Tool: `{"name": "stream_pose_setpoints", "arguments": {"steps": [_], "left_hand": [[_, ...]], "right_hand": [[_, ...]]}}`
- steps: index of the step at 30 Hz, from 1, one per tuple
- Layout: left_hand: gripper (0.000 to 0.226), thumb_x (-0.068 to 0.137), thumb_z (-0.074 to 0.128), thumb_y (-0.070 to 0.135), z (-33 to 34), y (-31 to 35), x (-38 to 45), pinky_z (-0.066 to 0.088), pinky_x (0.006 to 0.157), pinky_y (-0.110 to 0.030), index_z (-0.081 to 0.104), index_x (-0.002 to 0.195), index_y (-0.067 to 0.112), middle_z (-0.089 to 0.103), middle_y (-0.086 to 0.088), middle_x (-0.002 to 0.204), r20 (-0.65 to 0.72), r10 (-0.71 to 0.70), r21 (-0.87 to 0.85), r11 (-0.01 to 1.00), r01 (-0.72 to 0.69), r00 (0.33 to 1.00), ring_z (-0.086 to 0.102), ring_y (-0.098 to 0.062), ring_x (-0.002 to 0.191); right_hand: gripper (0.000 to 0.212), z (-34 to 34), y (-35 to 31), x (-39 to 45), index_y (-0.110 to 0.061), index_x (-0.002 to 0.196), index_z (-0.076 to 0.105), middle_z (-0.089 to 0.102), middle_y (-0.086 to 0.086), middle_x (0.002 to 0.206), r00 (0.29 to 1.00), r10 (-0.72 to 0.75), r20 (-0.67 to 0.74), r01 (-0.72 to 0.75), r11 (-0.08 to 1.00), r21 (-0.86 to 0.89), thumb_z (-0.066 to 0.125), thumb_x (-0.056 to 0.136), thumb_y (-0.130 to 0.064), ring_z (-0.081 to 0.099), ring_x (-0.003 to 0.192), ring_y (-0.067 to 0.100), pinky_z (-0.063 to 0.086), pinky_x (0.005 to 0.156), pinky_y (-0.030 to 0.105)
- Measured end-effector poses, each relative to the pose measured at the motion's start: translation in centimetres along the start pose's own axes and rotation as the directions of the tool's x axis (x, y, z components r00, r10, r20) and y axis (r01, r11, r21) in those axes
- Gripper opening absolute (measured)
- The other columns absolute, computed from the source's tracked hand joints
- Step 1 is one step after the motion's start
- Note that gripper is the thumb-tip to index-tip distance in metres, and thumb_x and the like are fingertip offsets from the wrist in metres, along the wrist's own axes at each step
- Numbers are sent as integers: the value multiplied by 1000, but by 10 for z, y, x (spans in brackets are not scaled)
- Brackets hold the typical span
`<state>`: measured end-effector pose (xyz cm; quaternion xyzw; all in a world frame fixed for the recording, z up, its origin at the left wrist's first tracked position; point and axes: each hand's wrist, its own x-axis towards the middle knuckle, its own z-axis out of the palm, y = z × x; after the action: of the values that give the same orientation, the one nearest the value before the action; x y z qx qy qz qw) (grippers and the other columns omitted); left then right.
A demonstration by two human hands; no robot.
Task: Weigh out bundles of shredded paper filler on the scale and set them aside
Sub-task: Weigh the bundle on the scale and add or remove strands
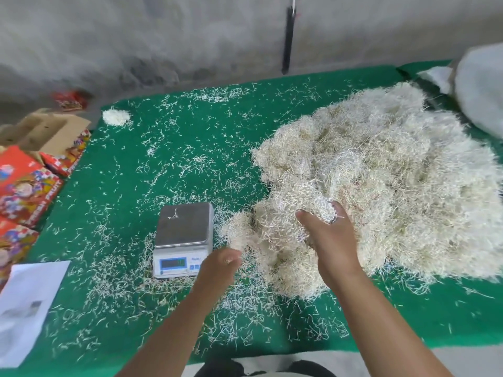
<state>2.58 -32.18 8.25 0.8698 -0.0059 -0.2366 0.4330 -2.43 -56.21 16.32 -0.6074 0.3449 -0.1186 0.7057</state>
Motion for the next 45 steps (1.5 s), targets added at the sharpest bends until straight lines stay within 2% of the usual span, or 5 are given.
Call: {"name": "stream_pose_setpoints", "arguments": {"steps": [17, 23, 26, 41, 45], "left_hand": [[128, 69, 98, 34, -75, 9, 10, 53, 103, -43, 12, 164, 34, 40, 17, 152, 395, -60, -789, 489, 372, 917, 55, -12, 126], [45, 75, 89, 40, -136, -50, 66, 21, 122, -49, 74, 117, 31, 40, 13, 153, 315, -219, -703, 600, 382, 923, 25, -28, 153], [15, 86, 83, 31, -162, -72, 116, 53, 104, -48, 82, 101, 30, 39, 1, 159, 345, -236, -746, 519, 418, 909, 36, -32, 146], [56, 100, 55, -8, -270, -108, 238, 64, 79, -28, 65, 132, 36, 47, 8, 140, 122, -419, -972, 132, 194, 900, 57, -25, 115], [23, 102, 64, 15, -250, -110, 220, 63, 78, -35, 70, 121, 26, 69, 3, 120, 101, -308, -927, 315, 201, 946, 68, -23, 110]], "right_hand": [[62, 145, 57, -67, -67, 125, 41, 55, -19, 132, 897, 36, 440, 219, 829, -514, 79, 87, -36, 55, 103, -5, 50, 77, 21], [103, 160, 69, -68, -47, 159, 29, 33, -26, 153, 914, 125, 385, 145, 787, -600, 73, 74, -82, 39, 140, 5, 43, 118, 47], [84, 151, 84, -68, -43, 152, 41, 44, -20, 154, 932, 180, 315, 68, 766, -639, 71, 81, -75, 49, 137, 8, 49, 113, 44], [48, 160, 117, -69, -38, 132, 59, 66, -22, 120, 953, 277, 121, -117, 707, -698, 76, 89, -51, 65, 108, -5, 57, 87, 21], [42, 170, 117, -68, -39, 131, 60, 67, -22, 119, 951, 287, 117, -133, 719, -682, 75, 92, -46, 66, 108, -5, 58, 82, 21]]}}
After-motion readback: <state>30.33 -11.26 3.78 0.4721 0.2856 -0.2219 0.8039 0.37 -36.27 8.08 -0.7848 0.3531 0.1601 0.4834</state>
